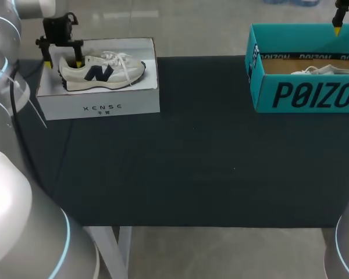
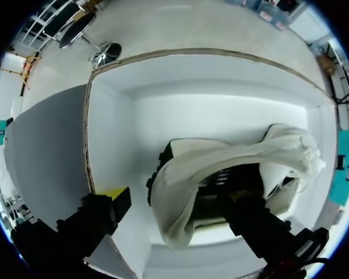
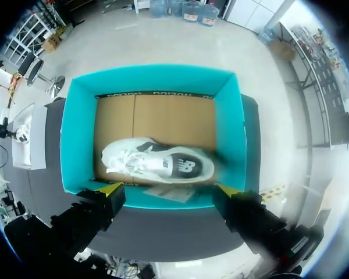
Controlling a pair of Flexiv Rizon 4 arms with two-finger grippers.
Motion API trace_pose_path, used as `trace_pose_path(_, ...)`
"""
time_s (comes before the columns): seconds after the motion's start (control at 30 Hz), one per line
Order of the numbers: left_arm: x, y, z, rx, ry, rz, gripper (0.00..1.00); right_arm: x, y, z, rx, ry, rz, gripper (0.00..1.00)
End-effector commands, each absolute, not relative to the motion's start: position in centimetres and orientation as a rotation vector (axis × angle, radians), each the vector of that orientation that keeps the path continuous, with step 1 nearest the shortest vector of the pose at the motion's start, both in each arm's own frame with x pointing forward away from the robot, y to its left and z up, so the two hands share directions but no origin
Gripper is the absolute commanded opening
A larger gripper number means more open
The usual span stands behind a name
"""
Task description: Take the shoe out of the shoebox, open the shoe tongue, remove and reinsert the insole, then place the shoe into the shoebox
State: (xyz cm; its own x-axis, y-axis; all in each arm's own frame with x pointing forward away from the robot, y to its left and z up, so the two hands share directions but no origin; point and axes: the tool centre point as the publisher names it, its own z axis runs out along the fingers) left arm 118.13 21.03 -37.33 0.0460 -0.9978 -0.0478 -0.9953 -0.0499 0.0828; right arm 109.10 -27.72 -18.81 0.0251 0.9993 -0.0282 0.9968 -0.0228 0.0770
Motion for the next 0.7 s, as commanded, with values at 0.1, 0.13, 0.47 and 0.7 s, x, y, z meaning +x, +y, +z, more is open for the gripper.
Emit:
trace_pose_path(0.1,119.0,20.6,-38.3,2.247,-2.130,-0.174,0.93,109.1,-27.7,-18.8,2.194,2.141,0.054,1.00)
trace_pose_path(0.13,119.0,20.6,-38.4,2.241,-2.126,-0.165,0.91,109.1,-27.7,-18.8,2.194,2.141,0.054,1.00)
trace_pose_path(0.47,118.7,21.2,-39.1,2.248,-2.111,-0.160,0.93,109.1,-27.7,-18.8,2.194,2.141,0.054,1.00)
trace_pose_path(0.7,118.9,21.2,-39.3,2.250,-2.126,-0.165,0.54,109.1,-27.7,-18.8,2.194,2.141,0.054,1.00)
